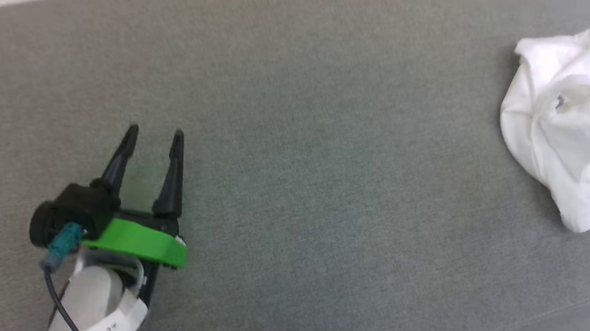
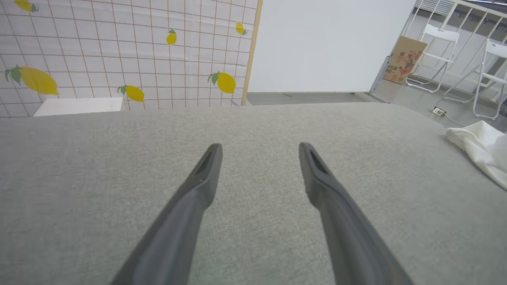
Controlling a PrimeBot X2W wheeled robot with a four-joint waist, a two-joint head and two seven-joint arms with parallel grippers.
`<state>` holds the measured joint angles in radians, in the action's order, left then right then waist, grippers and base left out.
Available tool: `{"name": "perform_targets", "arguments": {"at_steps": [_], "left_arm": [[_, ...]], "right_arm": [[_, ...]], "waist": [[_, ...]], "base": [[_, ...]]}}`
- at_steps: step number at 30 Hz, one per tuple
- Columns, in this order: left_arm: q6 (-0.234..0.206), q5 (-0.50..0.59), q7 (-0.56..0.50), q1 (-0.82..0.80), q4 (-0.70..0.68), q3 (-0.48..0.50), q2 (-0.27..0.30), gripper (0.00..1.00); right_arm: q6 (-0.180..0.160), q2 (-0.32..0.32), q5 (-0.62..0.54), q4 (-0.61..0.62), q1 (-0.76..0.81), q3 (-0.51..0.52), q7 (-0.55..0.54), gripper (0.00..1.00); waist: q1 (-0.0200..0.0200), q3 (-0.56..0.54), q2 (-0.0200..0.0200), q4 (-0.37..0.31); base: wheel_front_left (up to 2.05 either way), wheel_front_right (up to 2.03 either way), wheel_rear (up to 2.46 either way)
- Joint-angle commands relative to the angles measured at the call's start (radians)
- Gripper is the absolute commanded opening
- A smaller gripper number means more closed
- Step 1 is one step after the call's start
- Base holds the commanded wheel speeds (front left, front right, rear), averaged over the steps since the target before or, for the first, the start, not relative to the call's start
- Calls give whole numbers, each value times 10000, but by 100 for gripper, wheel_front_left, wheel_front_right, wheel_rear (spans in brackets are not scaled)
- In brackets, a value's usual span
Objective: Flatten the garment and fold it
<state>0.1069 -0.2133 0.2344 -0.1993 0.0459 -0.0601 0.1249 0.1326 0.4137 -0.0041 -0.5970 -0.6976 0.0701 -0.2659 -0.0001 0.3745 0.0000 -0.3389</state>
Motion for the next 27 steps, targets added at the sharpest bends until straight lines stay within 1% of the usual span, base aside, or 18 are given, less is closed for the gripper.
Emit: {"name": "perform_targets", "arguments": {"at_steps": [1, 7, 11, 16, 21, 27], "left_arm": [[-62, -72, 109, 200, 126, -5, -63, 100], [-100, -305, 243, 679, 622, 5, -322, 100], [-113, -372, 266, 810, 805, 33, -437, 100], [-145, -425, 270, 862, 706, 106, -592, 100], [-124, -439, 272, 924, 746, 57, -678, 100], [-158, -445, 272, 1047, 828, 36, -725, 100]], "right_arm": [[-19, -73, 321, 340, 356, -119, 291, 100], [-19, -226, 1581, 2267, 1932, -315, 1607, 100], [-19, -779, 1924, 3632, 2998, -182, 2385, 100], [-19, -1735, 2113, 5023, 4220, 25, 3275, 100], [-19, -2432, 1940, 5732, 5127, -111, 3886, 100], [-19, -2832, 1462, 5948, 5863, -376, 4260, 100]], "waist": [[1, -1232, 0, 496], [1, -2112, 0, 1055], [1, -2452, 0, 1472], [1, -2687, 0, 2008], [1, -2870, 0, 2469], [1, -3098, 0, 2897]], "base": [[0, 0, 0], [0, 0, 0], [0, 0, 0], [0, 0, 0], [0, 0, 0], [0, 0, 0]]}}
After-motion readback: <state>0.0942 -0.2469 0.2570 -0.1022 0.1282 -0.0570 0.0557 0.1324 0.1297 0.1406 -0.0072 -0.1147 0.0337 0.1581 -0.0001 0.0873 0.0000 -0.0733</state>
